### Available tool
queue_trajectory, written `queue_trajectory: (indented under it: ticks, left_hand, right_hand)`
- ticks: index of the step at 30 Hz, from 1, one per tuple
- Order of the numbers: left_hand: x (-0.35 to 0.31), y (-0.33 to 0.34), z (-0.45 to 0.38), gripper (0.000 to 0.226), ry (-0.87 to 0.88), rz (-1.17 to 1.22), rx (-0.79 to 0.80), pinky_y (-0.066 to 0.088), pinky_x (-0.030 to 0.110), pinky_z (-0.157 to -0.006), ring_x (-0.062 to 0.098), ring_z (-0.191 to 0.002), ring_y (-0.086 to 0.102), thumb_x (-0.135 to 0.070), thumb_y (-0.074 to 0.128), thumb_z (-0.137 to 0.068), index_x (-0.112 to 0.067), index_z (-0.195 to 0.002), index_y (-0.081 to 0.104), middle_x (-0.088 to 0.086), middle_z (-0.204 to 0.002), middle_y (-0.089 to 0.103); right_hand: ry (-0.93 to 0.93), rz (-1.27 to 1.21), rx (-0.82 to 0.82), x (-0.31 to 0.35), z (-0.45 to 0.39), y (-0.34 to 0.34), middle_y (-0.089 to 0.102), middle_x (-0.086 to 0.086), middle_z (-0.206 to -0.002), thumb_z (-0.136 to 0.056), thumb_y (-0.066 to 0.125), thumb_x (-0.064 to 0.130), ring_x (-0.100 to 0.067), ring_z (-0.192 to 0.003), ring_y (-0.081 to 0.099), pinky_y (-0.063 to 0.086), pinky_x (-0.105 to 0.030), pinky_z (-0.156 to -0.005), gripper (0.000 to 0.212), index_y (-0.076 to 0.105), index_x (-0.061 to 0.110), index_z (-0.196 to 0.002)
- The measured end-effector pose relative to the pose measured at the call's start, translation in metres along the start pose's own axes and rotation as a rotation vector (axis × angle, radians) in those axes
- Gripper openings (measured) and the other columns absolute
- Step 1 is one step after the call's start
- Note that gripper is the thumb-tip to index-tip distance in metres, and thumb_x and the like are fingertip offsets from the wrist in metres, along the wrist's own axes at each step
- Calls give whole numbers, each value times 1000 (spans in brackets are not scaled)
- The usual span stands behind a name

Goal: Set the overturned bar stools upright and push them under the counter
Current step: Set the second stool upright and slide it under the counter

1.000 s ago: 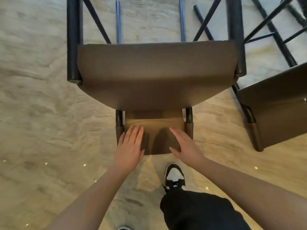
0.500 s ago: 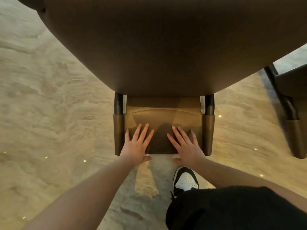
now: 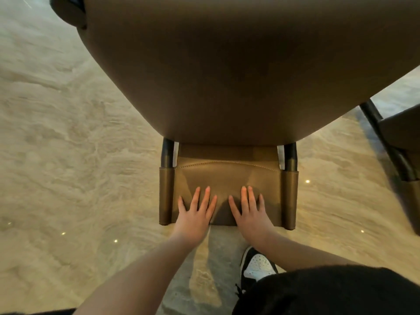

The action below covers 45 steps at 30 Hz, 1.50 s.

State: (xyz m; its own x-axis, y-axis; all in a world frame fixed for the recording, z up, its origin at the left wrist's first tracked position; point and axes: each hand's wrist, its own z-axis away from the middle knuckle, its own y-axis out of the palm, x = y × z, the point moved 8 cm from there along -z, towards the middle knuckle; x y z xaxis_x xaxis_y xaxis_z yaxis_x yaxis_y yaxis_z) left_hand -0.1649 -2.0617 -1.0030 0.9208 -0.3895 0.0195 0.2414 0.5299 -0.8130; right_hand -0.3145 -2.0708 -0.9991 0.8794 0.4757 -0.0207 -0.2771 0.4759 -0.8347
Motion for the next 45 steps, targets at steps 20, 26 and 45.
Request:
queue_trajectory:
  ticks: [20,26,45]
  left_hand:
    - [8,-272,120,85,-7,149,357,25,66,-115,32,-155,-9,-3,48,-100,-20,-159,-10,5,-168,-15]
    - [41,-426,145,84,-26,119,329,33,57,-116,30,-155,6,2,47,-98,-20,-161,-4,6,-170,-3]
    - [148,-815,140,68,-26,55,7,50,38,-83,29,-117,63,1,39,-95,-33,-153,35,6,-139,60]
  right_hand:
    - [-52,-91,223,-55,126,-281,-9,-20,-165,-103,37,10,-38,-152,-9,4,-57,-121,72,-8,26,-157]
    - [-136,-115,151,-91,156,-435,8,-21,-165,-104,36,8,-37,-153,8,17,-51,-121,65,3,20,-159]
    - [-109,-244,-123,-210,145,-797,40,-9,-156,-100,40,3,-27,-140,42,38,-39,-110,58,31,20,-154]
